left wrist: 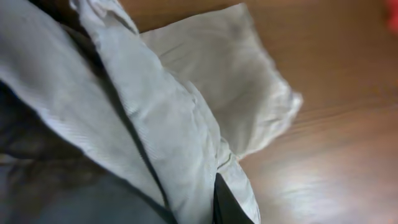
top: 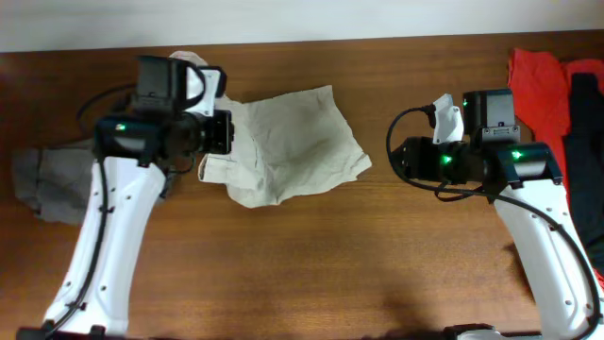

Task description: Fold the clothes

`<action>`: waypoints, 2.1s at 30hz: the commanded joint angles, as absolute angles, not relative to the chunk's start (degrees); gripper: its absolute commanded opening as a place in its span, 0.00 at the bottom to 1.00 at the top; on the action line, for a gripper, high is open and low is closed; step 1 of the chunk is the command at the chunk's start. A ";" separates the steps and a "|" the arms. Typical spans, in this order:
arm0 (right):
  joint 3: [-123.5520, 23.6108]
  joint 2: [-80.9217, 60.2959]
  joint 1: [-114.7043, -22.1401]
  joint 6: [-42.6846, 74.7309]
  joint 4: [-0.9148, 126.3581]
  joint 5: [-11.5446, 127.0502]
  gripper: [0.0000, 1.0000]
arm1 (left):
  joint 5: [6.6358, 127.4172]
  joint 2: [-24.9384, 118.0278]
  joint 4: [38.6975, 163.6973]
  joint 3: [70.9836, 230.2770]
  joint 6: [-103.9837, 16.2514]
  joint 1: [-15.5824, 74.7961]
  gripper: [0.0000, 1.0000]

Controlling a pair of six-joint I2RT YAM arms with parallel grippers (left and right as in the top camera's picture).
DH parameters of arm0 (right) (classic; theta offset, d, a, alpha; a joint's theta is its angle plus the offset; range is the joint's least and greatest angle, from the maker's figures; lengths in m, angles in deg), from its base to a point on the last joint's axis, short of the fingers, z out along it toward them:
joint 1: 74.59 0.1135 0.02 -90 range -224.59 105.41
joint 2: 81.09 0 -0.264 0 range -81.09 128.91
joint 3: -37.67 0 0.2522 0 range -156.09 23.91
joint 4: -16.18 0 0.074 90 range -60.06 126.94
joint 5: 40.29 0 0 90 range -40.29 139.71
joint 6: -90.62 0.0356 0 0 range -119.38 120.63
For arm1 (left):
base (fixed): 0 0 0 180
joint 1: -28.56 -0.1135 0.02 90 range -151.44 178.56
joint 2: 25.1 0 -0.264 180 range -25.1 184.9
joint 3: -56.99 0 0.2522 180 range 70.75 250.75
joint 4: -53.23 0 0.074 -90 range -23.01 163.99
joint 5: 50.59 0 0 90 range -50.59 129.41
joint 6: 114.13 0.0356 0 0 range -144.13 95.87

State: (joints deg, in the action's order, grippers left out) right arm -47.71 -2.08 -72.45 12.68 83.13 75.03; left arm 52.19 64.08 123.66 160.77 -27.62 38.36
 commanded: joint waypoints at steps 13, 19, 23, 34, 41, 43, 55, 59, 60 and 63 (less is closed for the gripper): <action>-47.77 -3.59 -72.41 13.16 86.03 74.27 0.49 | 38.39 84.43 119.24 172.90 -20.05 49.03 0.01; -47.77 -3.59 -72.41 13.40 88.59 73.39 0.49 | 33.83 89.72 120.49 180.66 -15.14 54.16 0.01; -47.77 -3.59 -72.41 15.08 90.64 70.57 0.49 | 32.86 92.48 120.11 182.41 -13.45 57.05 0.01; -47.77 -3.59 -72.41 22.21 95.34 60.26 0.48 | 19.90 97.46 118.83 182.50 -6.02 65.11 0.01; -47.77 -3.59 -72.43 30.14 97.94 48.23 0.48 | 7.73 97.46 118.45 183.22 -3.35 71.08 0.01; -47.77 -3.59 -72.41 31.74 98.58 46.31 0.48 | 5.43 97.46 117.82 183.22 -2.48 72.54 0.01; -47.77 -3.59 -72.89 42.19 106.67 28.85 0.45 | -4.40 97.48 114.98 183.20 1.28 79.12 0.01; -47.77 -3.59 -75.80 43.06 106.69 30.44 0.45 | -4.47 97.68 115.00 183.20 1.26 79.76 0.00; -47.77 -3.59 -76.61 42.64 106.69 30.64 0.45 | -4.47 97.68 115.17 183.20 1.26 79.76 0.00; -47.77 -3.59 -79.71 40.42 106.01 31.49 0.45 | -3.77 97.68 117.56 183.20 0.56 79.82 0.00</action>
State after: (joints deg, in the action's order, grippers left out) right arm -47.71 -2.30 -76.98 41.09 106.45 32.34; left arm -2.00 97.61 116.07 181.14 0.36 79.69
